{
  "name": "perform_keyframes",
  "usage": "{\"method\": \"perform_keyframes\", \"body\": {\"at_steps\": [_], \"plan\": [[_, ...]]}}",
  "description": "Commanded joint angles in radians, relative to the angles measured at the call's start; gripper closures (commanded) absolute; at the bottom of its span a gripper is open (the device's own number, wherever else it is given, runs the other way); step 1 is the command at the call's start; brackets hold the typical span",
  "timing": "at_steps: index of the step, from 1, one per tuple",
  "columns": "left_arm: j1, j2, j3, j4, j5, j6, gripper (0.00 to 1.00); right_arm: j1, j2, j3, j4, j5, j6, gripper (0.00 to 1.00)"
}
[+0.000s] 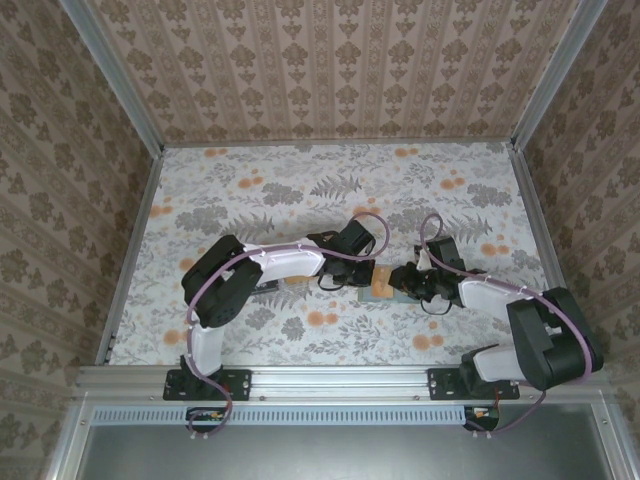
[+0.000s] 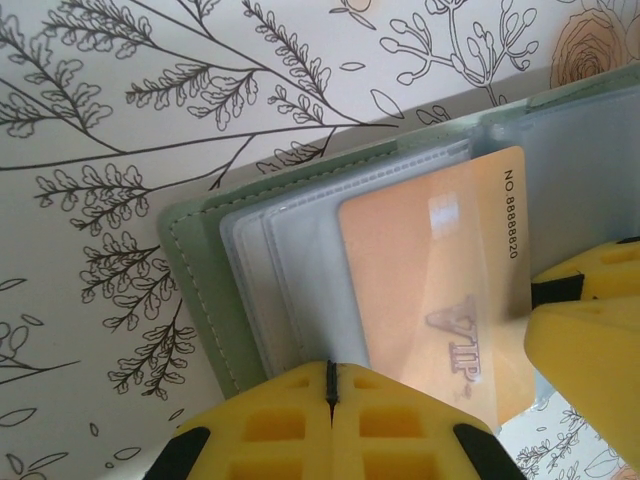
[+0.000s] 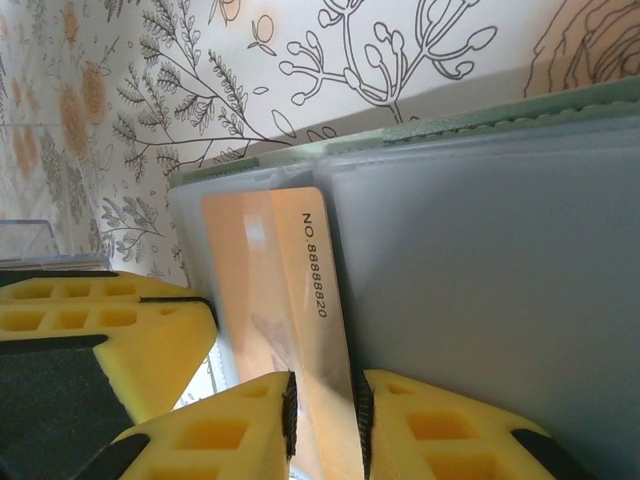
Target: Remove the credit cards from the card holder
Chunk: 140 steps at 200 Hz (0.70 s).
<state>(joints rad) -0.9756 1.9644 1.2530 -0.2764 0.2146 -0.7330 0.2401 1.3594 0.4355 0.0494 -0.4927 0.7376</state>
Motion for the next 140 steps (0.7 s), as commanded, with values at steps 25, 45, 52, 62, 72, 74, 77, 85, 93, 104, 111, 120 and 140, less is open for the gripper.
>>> {"method": "perform_keyframes", "body": {"at_steps": [25,45,52,62,72,74,77,85,93,104,111,120,140], "plan": [[-0.009,0.062,-0.003,-0.077,0.005,0.021,1.0,-0.004,0.024,-0.008,0.062,-0.061,0.013,0.73],[-0.011,0.066,0.0,-0.076,0.008,0.02,1.0,-0.003,0.06,-0.004,0.067,-0.062,0.015,0.72],[-0.011,0.068,0.002,-0.076,0.009,0.022,1.0,-0.003,0.065,-0.004,0.068,-0.061,0.016,0.71],[-0.012,0.069,0.005,-0.078,0.011,0.023,1.0,-0.003,0.075,-0.001,0.072,-0.061,0.016,0.71],[-0.012,0.071,0.005,-0.078,0.012,0.024,1.0,-0.003,0.087,0.002,0.073,-0.06,0.015,0.71],[-0.012,0.071,0.006,-0.077,0.012,0.023,1.0,-0.004,0.089,0.002,0.074,-0.06,0.016,0.71],[-0.013,0.07,0.006,-0.076,0.012,0.024,1.0,-0.003,0.093,0.002,0.076,-0.061,0.017,0.71],[-0.013,0.071,0.006,-0.078,0.012,0.025,1.0,-0.003,0.099,0.002,0.082,-0.061,0.018,0.73],[-0.012,0.071,0.006,-0.079,0.011,0.024,1.0,-0.004,0.103,0.002,0.081,-0.059,0.02,0.75],[-0.013,0.069,0.006,-0.081,0.009,0.025,1.0,-0.002,0.101,0.0,0.077,-0.05,0.02,0.8],[-0.013,0.067,0.004,-0.082,0.008,0.024,1.0,-0.003,0.096,-0.001,0.073,-0.043,0.021,0.81],[-0.012,0.067,0.003,-0.083,0.006,0.024,1.0,-0.003,0.083,-0.004,0.06,-0.033,0.019,0.86],[-0.011,0.067,0.002,-0.084,0.005,0.027,1.0,-0.005,0.051,-0.007,0.032,-0.004,0.013,0.95]]}}
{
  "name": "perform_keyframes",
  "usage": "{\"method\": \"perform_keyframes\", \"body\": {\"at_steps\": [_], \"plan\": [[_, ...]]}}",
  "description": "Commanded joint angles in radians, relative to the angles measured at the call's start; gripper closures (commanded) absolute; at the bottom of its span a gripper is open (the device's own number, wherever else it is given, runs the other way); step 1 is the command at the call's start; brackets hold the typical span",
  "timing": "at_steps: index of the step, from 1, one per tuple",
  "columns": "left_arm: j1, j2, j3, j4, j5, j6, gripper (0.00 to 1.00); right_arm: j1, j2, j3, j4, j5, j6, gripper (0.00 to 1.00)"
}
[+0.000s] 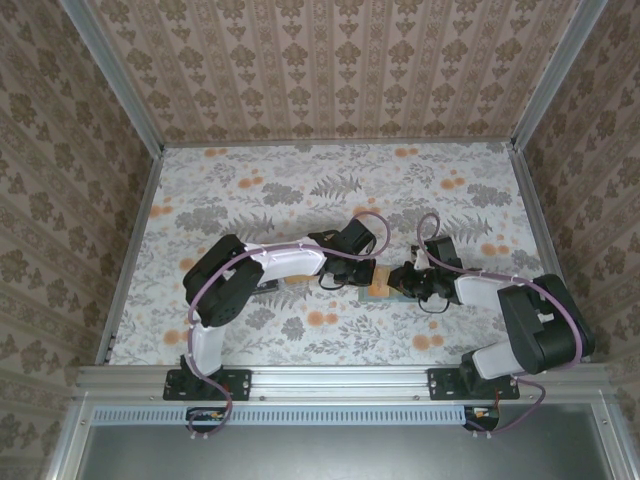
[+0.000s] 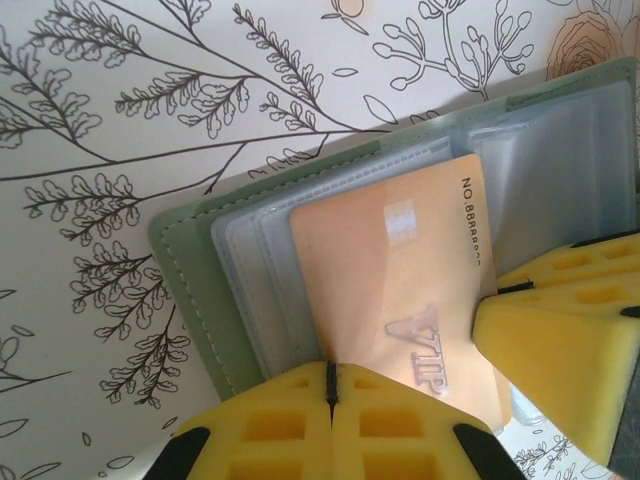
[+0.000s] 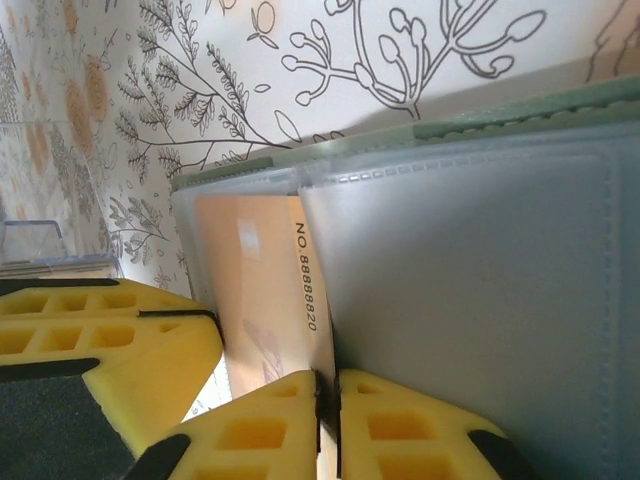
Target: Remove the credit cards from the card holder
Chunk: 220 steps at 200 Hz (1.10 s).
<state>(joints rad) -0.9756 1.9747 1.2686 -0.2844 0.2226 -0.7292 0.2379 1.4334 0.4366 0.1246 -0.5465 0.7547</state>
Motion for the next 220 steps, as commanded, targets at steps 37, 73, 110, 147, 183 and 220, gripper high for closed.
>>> {"method": "perform_keyframes", "body": {"at_steps": [37,73,110,147,183,220], "plan": [[-0.009,0.055,-0.012,-0.081,-0.005,0.025,1.0,-0.007,-0.096,-0.017,-0.111,0.104,-0.013,0.97],[-0.008,0.056,-0.014,-0.085,-0.008,0.028,1.0,-0.031,-0.134,-0.031,-0.145,0.128,-0.02,0.94],[-0.007,0.056,-0.009,-0.085,-0.005,0.031,1.0,-0.033,-0.098,-0.032,-0.11,0.091,-0.014,0.83],[-0.009,0.058,-0.005,-0.09,-0.004,0.031,1.0,-0.034,-0.094,-0.033,-0.106,0.092,-0.013,0.84],[-0.008,0.061,-0.002,-0.09,-0.003,0.035,1.0,-0.038,-0.108,-0.035,-0.118,0.096,-0.014,0.91],[-0.008,0.052,0.0,-0.09,0.0,0.037,1.0,-0.042,-0.106,-0.039,-0.108,0.088,-0.017,0.91]]}}
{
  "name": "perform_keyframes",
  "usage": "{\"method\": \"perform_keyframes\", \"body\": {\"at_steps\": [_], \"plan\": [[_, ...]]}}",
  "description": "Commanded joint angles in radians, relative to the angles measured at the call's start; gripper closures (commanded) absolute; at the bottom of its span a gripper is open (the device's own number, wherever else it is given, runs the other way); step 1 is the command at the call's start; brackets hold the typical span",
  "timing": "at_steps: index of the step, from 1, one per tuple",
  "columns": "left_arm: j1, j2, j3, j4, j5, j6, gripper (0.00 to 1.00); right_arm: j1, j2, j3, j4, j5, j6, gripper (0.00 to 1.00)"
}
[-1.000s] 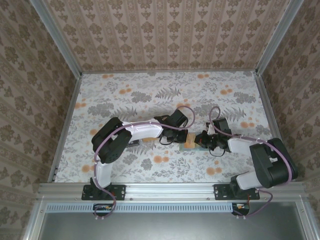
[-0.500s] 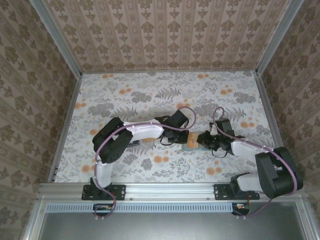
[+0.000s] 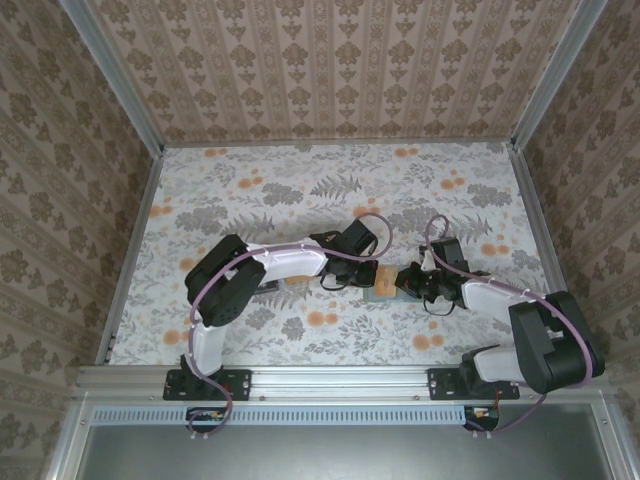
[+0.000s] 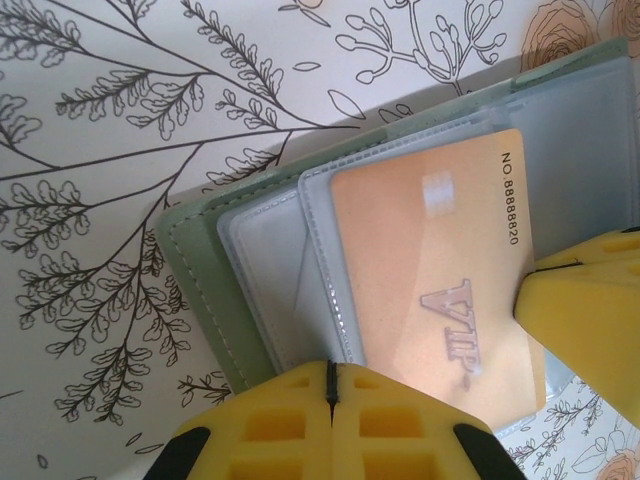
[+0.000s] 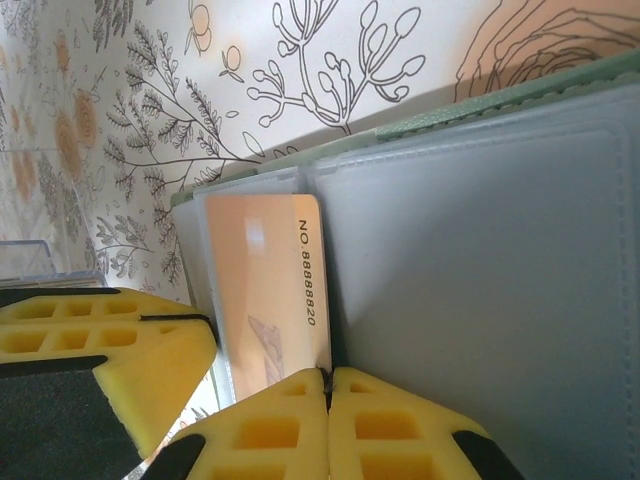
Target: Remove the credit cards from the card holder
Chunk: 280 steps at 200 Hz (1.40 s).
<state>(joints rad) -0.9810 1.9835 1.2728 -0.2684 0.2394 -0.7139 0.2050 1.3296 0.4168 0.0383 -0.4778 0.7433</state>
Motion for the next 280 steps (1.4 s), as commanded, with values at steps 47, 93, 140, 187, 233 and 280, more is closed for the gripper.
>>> {"method": "perform_keyframes", "body": {"at_steps": [47,93,140,187,233,280], "plan": [[-0.004,-0.004,0.011,-0.109,-0.032,0.024,0.92,-0.006,0.054,-0.008,0.025,-0.044,-0.015,0.87],[-0.005,-0.044,0.015,-0.117,-0.061,0.022,0.88,0.012,0.106,0.017,0.025,-0.048,-0.027,0.84],[-0.011,-0.049,0.026,-0.085,-0.057,0.031,0.82,0.026,0.121,0.032,0.023,-0.048,-0.031,0.82],[-0.01,-0.055,0.026,-0.051,-0.054,0.035,0.82,0.029,0.116,0.034,0.018,-0.044,-0.033,0.81],[-0.008,-0.043,0.04,-0.026,-0.049,0.047,0.96,0.029,0.114,0.034,0.012,-0.037,-0.034,0.8],[-0.013,-0.036,0.046,-0.019,-0.038,0.045,0.95,0.029,0.117,0.036,0.011,-0.034,-0.035,0.81]]}}
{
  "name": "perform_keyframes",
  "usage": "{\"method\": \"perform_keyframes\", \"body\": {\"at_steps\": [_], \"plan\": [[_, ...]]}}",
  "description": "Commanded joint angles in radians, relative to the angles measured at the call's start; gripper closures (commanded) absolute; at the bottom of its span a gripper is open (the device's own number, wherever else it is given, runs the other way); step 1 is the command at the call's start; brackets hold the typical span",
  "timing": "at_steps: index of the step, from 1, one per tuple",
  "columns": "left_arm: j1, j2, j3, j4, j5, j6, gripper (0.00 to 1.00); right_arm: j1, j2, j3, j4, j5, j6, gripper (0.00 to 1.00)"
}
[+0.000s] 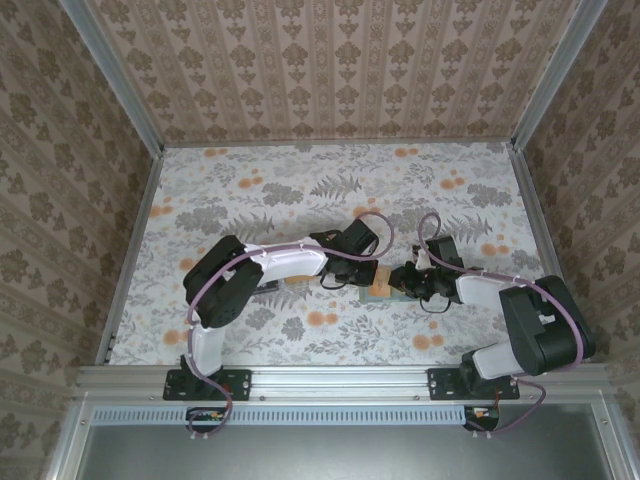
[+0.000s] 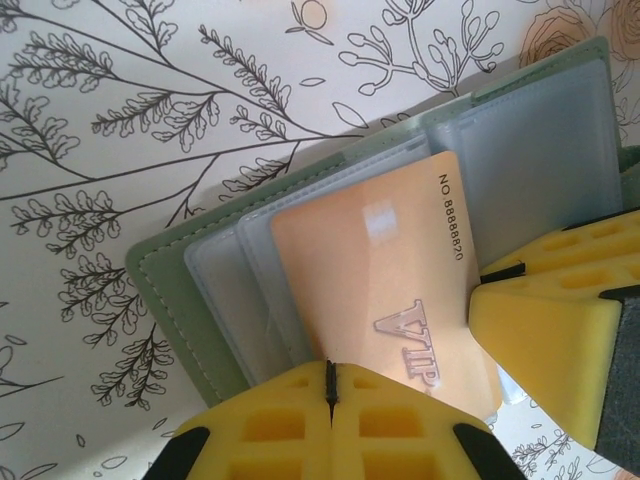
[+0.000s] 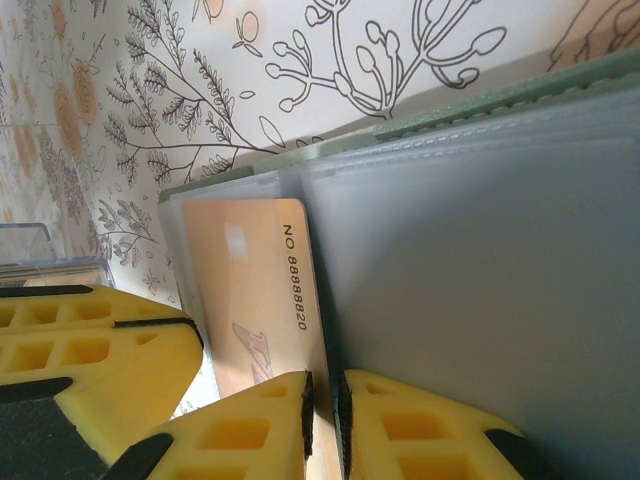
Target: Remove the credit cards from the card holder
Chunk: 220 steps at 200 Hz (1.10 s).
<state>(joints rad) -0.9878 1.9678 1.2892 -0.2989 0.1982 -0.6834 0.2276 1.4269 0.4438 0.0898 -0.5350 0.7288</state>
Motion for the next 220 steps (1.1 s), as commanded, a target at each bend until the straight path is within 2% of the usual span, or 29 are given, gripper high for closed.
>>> {"method": "perform_keyframes", "body": {"at_steps": [1,42,84,138,183,195,220], "plan": [[-0.006,-0.02,0.029,0.013,0.003,0.016,0.95,0.007,0.019,0.009,-0.041,0.024,-0.02,0.81],[-0.007,0.011,0.054,0.003,0.007,0.018,0.93,0.006,0.019,0.009,-0.042,0.025,-0.02,0.81],[-0.011,0.033,0.036,-0.032,-0.003,0.0,1.0,0.004,0.01,0.01,-0.044,0.026,-0.023,0.81],[-0.018,0.051,0.005,-0.046,-0.006,-0.015,1.0,-0.002,0.015,0.004,-0.018,0.002,-0.014,0.82],[-0.019,0.054,0.005,-0.051,-0.009,-0.015,1.0,-0.005,0.011,0.001,-0.02,0.002,-0.009,0.9],[-0.019,0.055,0.004,-0.052,-0.01,-0.015,1.0,-0.01,0.006,-0.002,-0.025,0.007,-0.011,0.96],[-0.018,0.057,0.005,-0.065,-0.017,-0.008,1.0,-0.015,-0.008,-0.005,-0.034,0.015,-0.011,1.0]]}}
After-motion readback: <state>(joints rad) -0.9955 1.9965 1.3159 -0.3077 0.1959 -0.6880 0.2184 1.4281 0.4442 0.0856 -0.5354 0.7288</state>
